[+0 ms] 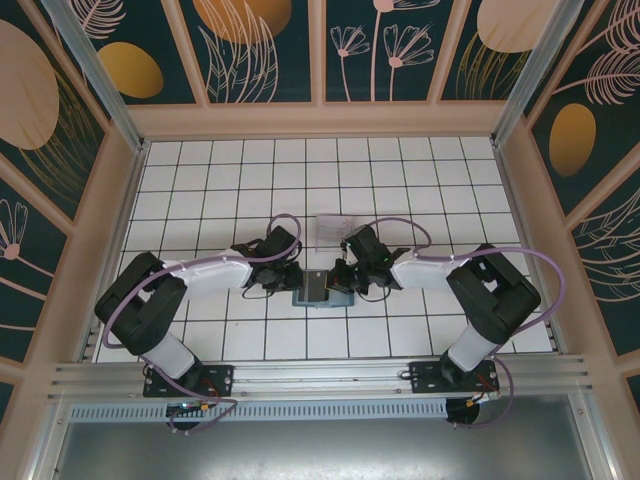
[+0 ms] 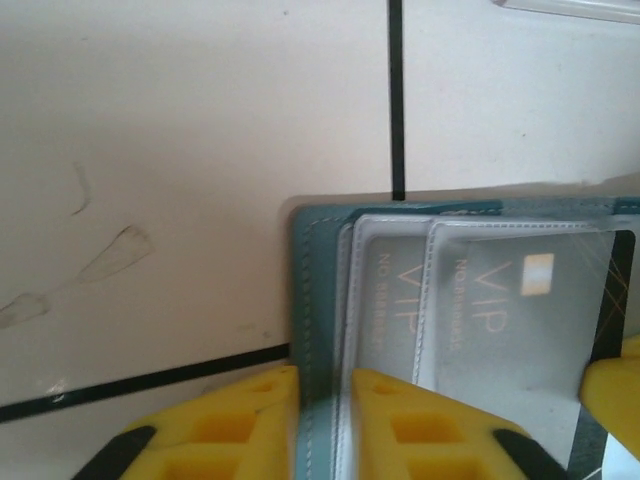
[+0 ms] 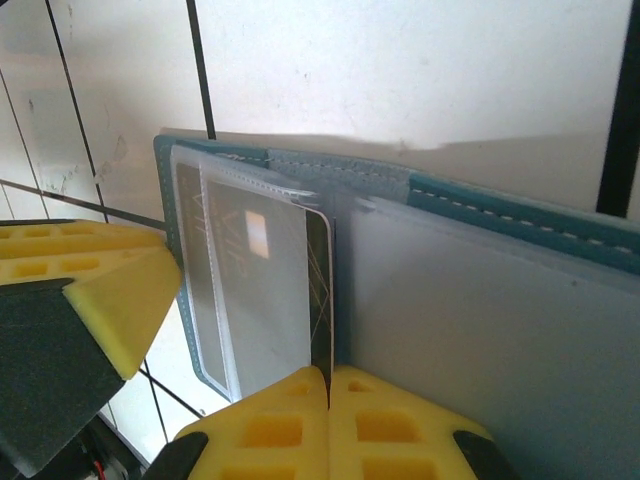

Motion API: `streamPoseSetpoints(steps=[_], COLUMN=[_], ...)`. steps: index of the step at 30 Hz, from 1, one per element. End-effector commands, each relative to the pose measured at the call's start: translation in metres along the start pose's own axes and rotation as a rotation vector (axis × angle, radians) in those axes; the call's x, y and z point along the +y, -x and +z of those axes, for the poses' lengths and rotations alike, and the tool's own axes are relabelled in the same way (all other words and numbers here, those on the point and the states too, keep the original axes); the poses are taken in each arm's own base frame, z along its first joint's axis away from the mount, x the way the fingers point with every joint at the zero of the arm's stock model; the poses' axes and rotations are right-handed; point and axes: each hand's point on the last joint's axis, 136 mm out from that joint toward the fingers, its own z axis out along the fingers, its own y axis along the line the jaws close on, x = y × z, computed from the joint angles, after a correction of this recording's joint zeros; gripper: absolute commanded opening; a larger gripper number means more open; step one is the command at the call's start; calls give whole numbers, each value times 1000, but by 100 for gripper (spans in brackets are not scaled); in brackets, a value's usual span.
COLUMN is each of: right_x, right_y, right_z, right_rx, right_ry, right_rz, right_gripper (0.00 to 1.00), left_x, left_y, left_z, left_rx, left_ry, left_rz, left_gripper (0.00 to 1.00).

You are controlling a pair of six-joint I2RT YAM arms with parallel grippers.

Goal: Take the credit cards out of the card holder

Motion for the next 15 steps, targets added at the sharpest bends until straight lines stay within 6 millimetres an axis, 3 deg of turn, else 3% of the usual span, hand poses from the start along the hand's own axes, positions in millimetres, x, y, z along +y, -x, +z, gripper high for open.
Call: streamPoseSetpoints(steps=[1, 8, 15], right_x=[-13, -14, -12], right_y=[-6, -8, -7], right_z=[1, 4, 4], right_rx=[27, 41, 41], right_ry=[-40, -40, -38], right_rz=[-1, 4, 3], right_gripper=[2, 2, 2], left_x=[7, -7, -2], left_y=[-3, -14, -26], left_z=[-13, -10, -3], left_rx=[-2, 48, 92], left_ry=[19, -37, 29], left_rz=[-29, 18, 65], left_gripper=[29, 46, 47])
